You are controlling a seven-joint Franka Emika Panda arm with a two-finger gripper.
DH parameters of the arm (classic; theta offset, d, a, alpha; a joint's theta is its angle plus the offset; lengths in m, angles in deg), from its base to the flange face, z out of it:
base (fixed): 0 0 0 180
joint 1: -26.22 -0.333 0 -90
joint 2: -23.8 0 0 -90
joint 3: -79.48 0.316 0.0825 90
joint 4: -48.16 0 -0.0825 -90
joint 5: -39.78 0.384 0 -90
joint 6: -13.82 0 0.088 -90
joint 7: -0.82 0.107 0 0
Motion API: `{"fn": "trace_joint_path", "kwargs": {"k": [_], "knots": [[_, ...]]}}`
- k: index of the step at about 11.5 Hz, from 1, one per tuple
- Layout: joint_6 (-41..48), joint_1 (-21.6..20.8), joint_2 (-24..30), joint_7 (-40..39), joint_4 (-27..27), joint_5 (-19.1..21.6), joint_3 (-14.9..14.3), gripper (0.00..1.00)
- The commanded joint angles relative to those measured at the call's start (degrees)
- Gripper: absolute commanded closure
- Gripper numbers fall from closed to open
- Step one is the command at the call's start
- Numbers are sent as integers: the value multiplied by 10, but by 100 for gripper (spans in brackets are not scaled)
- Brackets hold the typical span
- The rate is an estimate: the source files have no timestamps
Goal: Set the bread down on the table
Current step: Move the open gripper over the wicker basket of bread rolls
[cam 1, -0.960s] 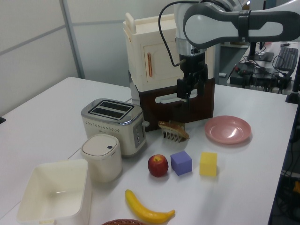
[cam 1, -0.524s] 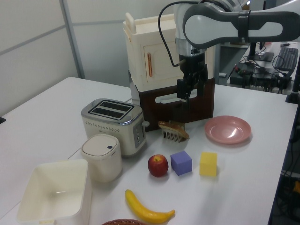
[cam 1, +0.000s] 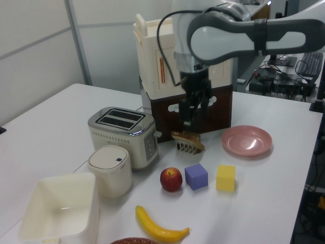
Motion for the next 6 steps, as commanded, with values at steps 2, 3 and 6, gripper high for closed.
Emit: {"fn": "trace_joint_path", "kwargs": {"k": [2,3,6], "knots": [[-34,-137,-25,131,6,1,-4,0],[-47,-172,-35,168,6,1,-4,0],[-64,-243,-61,243,1,1,-4,0]]}}
